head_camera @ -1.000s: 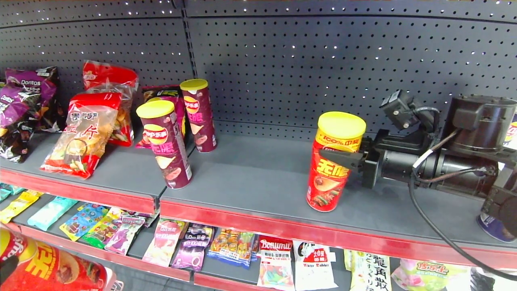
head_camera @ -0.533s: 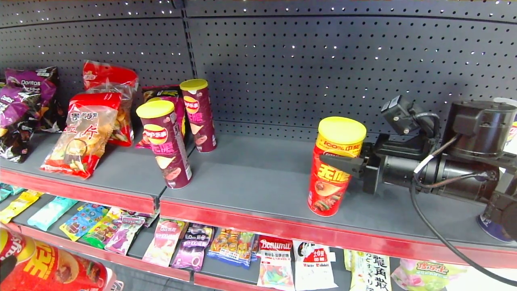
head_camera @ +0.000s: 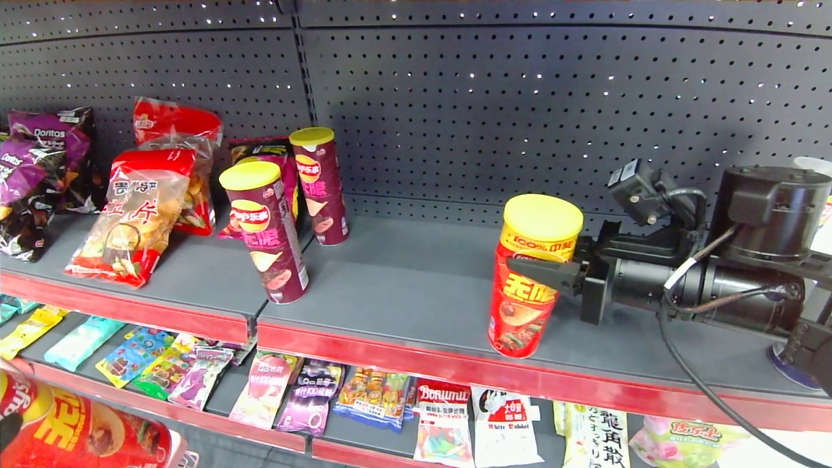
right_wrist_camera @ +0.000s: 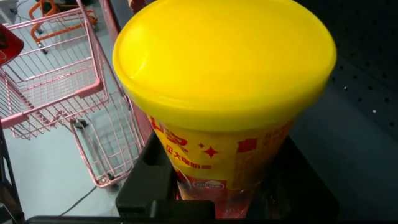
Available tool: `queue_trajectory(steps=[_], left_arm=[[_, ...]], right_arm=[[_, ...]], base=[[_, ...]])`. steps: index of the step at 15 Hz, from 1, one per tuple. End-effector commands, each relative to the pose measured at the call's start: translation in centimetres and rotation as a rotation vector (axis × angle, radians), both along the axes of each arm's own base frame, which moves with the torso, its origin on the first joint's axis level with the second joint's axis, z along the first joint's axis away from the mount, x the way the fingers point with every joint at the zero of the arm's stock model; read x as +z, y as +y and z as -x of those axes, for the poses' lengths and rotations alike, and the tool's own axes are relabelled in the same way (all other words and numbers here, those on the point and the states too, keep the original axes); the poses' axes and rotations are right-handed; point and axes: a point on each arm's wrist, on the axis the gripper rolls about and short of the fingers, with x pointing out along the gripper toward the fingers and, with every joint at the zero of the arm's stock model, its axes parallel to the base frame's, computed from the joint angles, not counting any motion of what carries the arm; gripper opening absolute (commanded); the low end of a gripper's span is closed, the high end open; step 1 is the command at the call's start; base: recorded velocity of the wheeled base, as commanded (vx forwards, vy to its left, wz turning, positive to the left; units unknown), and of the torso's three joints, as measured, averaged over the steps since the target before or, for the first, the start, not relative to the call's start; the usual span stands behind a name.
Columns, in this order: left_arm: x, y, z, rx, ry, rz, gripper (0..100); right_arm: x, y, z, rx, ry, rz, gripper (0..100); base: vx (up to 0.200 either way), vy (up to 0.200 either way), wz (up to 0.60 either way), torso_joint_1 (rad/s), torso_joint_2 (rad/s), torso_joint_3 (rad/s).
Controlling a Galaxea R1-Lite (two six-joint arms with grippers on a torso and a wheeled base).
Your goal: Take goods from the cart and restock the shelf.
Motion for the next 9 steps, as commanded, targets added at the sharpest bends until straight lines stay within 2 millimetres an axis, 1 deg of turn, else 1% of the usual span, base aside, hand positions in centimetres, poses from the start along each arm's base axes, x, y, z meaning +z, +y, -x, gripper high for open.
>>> queue_trajectory(steps=[1,8,9], left_arm=[[0.00,0.00,0.04,-0.001,-0.002,0.000,0],[0.00,-0.02,0.05,-0.009,-0.002,0.001,0],[-0.04,-0.01,0.04,-0.007,-0.001,0.001,0]], right_arm=[[-0.05,0.07,0.04,0.004,0.001,0.001,0],[-0.36,-0.18,0.05,-0.008,0.006,0.011,0],[-0.36,-0.22,0.02,-0.011,0.006,0.011,100]], base=[[0.000,0.000,0.00,0.000,0.00,0.000],[0.000,0.000,0.00,0.000,0.00,0.000],[0.000,0.000,0.00,0.000,0.00,0.000]])
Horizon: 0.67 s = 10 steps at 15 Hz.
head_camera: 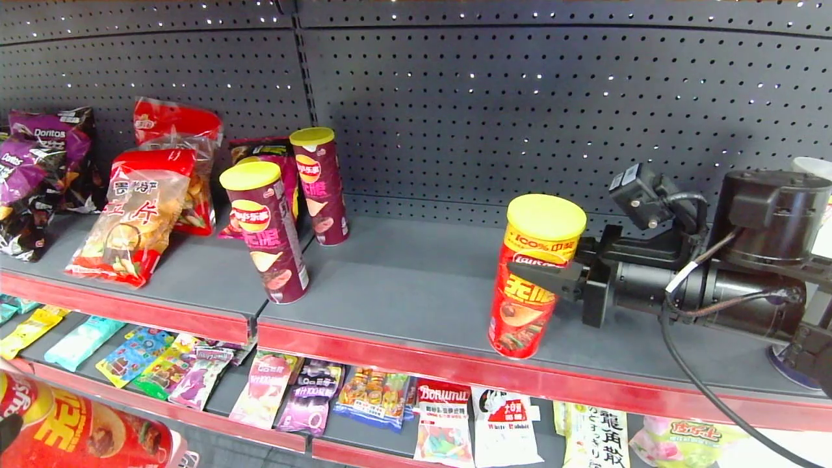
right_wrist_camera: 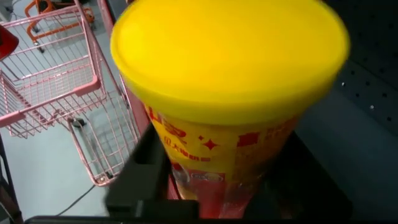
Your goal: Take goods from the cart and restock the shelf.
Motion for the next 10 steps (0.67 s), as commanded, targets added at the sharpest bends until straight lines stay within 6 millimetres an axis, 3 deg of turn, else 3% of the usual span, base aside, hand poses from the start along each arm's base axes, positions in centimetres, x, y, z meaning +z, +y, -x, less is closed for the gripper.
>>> queue_trajectory(steps=[1,7,10], left_arm=[[0.0,0.0,0.0,0.000,0.001,0.000,0],[0.0,0.0,0.0,-0.003,0.001,0.000,0],[0.0,0.0,0.0,-0.003,0.001,0.000,0]], right_arm=[[0.1,0.0,0.0,-0.002,-0.001,-0.005,100],[0.6,-0.5,0.7,-0.016,-0.016,-0.013,100],[0.7,-2.0,2.0,-0.064,-0.024,-0.014,100]], base=[[0.000,0.000,0.00,0.000,0.00,0.000],[0.000,0.000,0.00,0.000,0.00,0.000],[0.000,0.000,0.00,0.000,0.00,0.000]])
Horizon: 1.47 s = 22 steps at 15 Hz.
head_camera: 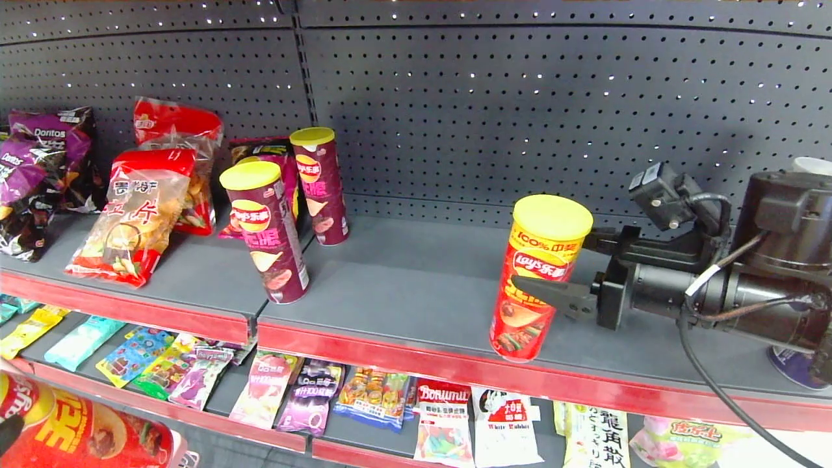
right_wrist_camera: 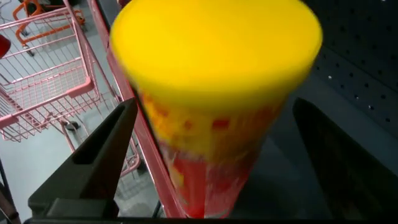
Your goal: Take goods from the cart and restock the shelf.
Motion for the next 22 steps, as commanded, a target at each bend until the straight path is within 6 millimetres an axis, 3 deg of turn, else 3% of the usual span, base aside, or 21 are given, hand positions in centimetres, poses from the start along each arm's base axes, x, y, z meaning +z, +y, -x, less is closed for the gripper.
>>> queue_trajectory(steps=[1,6,9,14,17,18,19,22], left_arm=[[0.0,0.0,0.0,-0.001,0.001,0.000,0],[0.0,-0.1,-0.2,-0.021,0.012,0.002,0],[-0.1,-0.1,-0.3,-0.026,0.016,0.002,0],[-0.1,-0.1,-0.7,-0.027,0.039,0.001,0],[0.0,-0.1,-1.0,-0.028,0.050,-0.006,0],[0.0,-0.1,-1.1,-0.026,0.052,-0.014,0],[0.0,-0.1,-1.3,-0.029,0.060,-0.026,0],[0.3,-0.1,-1.8,-0.027,0.070,-0.032,0]], right_arm=[[0.2,-1.3,1.4,-0.029,-0.010,-0.003,100],[-0.8,-4.0,6.5,-0.091,0.002,-0.019,100],[-0.9,-5.8,10.5,-0.190,-0.055,-0.045,100],[-2.2,-9.6,16.4,-0.554,-0.172,-0.075,100],[-2.2,-11.2,19.6,-0.806,-0.155,-0.041,100],[-2.6,-11.4,20.6,-0.845,-0.144,-0.031,100],[-4.3,-11.6,23.2,-0.871,-0.118,-0.013,100],[-6.2,-11.8,26.1,-0.912,-0.087,0.009,100]], base=[[0.000,0.000,0.00,0.000,0.00,0.000],[0.000,0.000,0.00,0.000,0.00,0.000],[0.000,0.000,0.00,0.000,0.00,0.000],[0.000,0.000,0.00,0.000,0.00,0.000],[0.000,0.000,0.00,0.000,0.00,0.000],[0.000,0.000,0.00,0.000,0.00,0.000],[0.000,0.000,0.00,0.000,0.00,0.000],[0.000,0.000,0.00,0.000,0.00,0.000]])
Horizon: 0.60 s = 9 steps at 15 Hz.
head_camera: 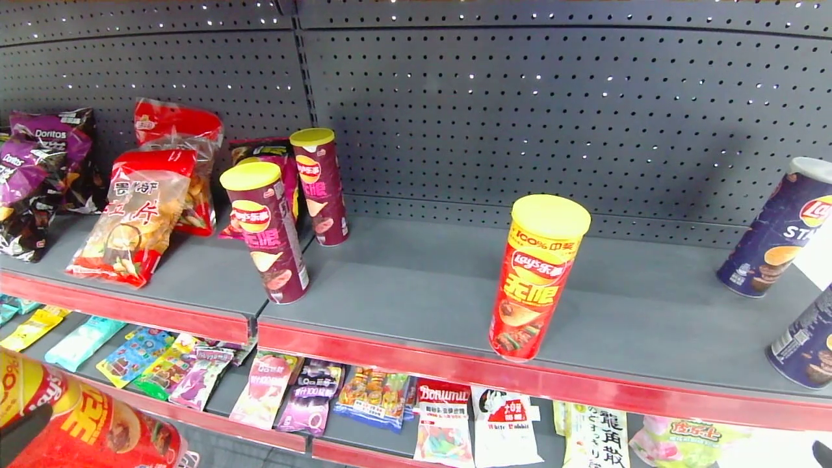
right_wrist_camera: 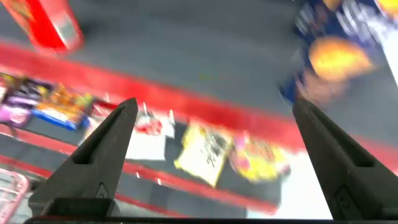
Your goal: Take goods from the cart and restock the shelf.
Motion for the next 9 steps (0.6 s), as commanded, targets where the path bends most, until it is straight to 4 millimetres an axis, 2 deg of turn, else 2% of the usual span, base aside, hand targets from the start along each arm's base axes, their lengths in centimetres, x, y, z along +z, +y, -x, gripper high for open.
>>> queue_trajectory(steps=[1,2,3,7,9], left_arm=[[0.1,0.0,-0.5,0.001,0.020,-0.002,0],[0.2,0.0,-0.6,0.002,0.023,-0.002,0],[0.2,0.0,-0.7,0.001,0.025,-0.002,0],[0.5,0.0,-0.9,-0.002,0.023,-0.002,0],[0.6,0.0,-1.0,-0.001,0.012,0.000,0]], right_arm=[[-1.6,-0.2,3.8,-0.081,-0.115,0.003,100],[-2.6,-0.3,4.4,-0.170,-0.113,0.018,100],[-2.8,-0.2,4.4,-0.217,-0.112,0.020,100],[-5.2,-0.3,4.0,-0.196,-0.094,0.012,100],[-5.1,-0.3,4.0,-0.196,-0.108,-0.034,100]], base=[[0.000,0.000,0.00,0.000,0.00,0.000],[0.000,0.000,0.00,0.000,0.00,0.000],[0.000,0.000,0.00,0.000,0.00,0.000],[0.000,0.000,0.00,0.000,0.00,0.000],[0.000,0.000,0.00,0.000,0.00,0.000]])
